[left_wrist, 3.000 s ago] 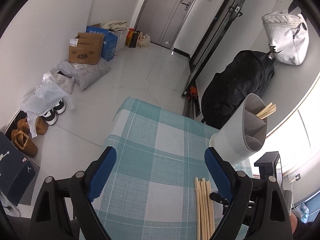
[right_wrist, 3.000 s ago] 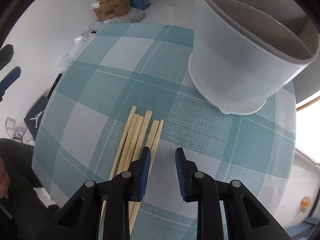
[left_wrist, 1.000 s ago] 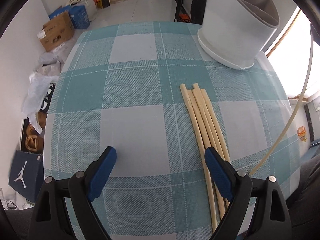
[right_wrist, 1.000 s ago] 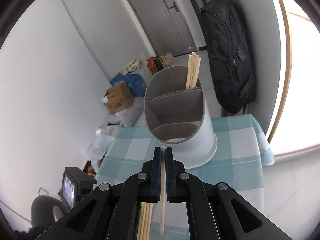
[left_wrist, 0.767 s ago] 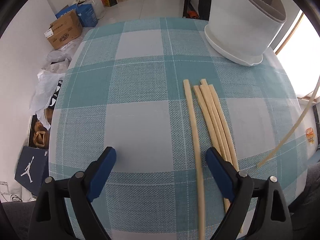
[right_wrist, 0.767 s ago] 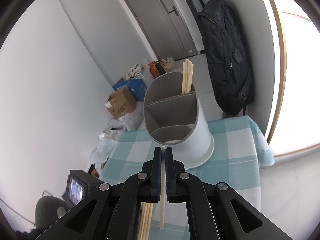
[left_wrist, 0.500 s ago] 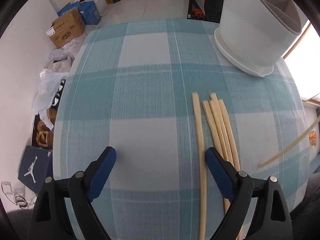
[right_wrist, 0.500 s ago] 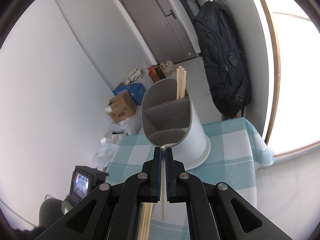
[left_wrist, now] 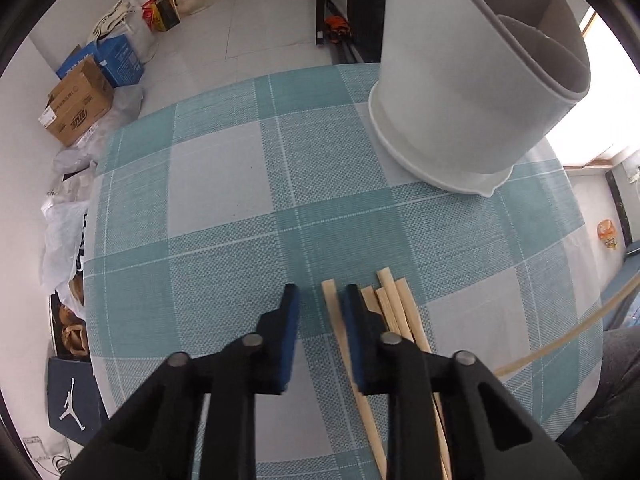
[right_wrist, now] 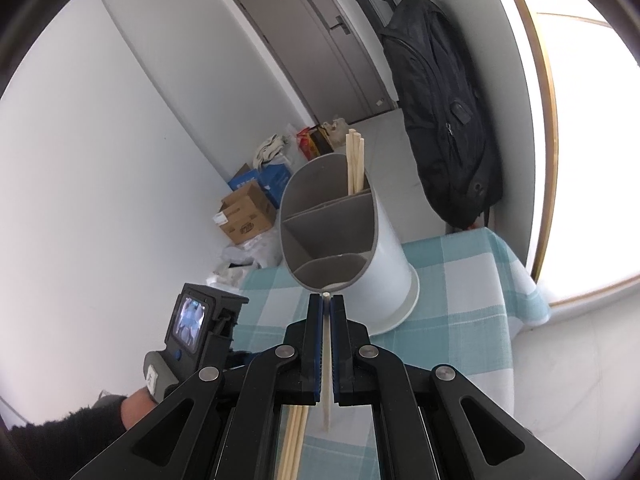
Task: Organize utensils
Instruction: 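Grasp one chopstick with the left gripper while the right gripper lifts its bundle, then carry the chopsticks in both grippers up over the utensil holder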
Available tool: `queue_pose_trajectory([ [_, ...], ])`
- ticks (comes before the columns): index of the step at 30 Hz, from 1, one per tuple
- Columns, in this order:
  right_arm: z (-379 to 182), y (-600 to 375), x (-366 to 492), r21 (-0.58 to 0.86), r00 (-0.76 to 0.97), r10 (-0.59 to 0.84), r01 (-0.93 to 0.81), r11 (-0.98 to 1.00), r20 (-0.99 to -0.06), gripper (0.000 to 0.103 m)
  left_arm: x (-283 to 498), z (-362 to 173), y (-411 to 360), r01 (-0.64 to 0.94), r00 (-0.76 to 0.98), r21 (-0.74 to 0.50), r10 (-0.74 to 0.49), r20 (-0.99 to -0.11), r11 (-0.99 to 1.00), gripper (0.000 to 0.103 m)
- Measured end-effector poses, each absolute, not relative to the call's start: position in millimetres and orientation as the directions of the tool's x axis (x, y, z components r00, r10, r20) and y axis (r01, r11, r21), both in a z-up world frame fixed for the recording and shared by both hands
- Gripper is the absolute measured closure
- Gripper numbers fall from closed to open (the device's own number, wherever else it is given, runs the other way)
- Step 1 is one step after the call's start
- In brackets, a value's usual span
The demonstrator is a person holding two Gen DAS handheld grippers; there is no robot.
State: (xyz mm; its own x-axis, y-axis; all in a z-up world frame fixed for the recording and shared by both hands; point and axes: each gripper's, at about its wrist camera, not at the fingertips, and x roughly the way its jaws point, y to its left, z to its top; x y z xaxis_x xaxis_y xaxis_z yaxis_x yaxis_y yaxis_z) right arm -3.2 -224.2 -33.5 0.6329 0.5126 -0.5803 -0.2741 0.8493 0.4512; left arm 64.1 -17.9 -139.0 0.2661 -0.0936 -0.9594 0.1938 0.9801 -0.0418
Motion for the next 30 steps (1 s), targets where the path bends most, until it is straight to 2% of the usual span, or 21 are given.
queue_pose_trajectory([
  [2,-34.1,-225.1,-2.3,0.457,0.631,0.515,-0.27,0.847,-0.58,0.1,62.3,-138.2,-14.7,0.18,0.273,-0.062,-0.11,-0.956,0.982,0.101],
  [8,-33.7,-222.2,-3.8,0.44,0.64,0.502,-0.271,0.856,-0.582,0.1,54.3,-120.5,-5.4,0.117,0.395,-0.108,-0.146,-0.907,0.987,0.101],
  [15,-28.8,-214.0,-12.3,0.404,0.665,0.497,-0.306,0.862,-0.557,0.1,15.1,-54.2,1.3,0.089,0.67,-0.142,-0.164,-0.724,0.986,0.101],
  [23,-19.0,-198.7,-26.7,0.349,0.693,0.489,-0.347,0.87,-0.53,0.101,10.2,-9.8,14.8,0.084,0.833,-0.255,-0.208,-0.512,0.963,0.101],
  [30,3.7,-200.0,-29.2,0.354,0.705,0.5,-0.36,0.863,-0.502,0.101,21.4,16.7,15.5,0.085,0.873,-0.296,-0.214,-0.437,0.951,0.101],
])
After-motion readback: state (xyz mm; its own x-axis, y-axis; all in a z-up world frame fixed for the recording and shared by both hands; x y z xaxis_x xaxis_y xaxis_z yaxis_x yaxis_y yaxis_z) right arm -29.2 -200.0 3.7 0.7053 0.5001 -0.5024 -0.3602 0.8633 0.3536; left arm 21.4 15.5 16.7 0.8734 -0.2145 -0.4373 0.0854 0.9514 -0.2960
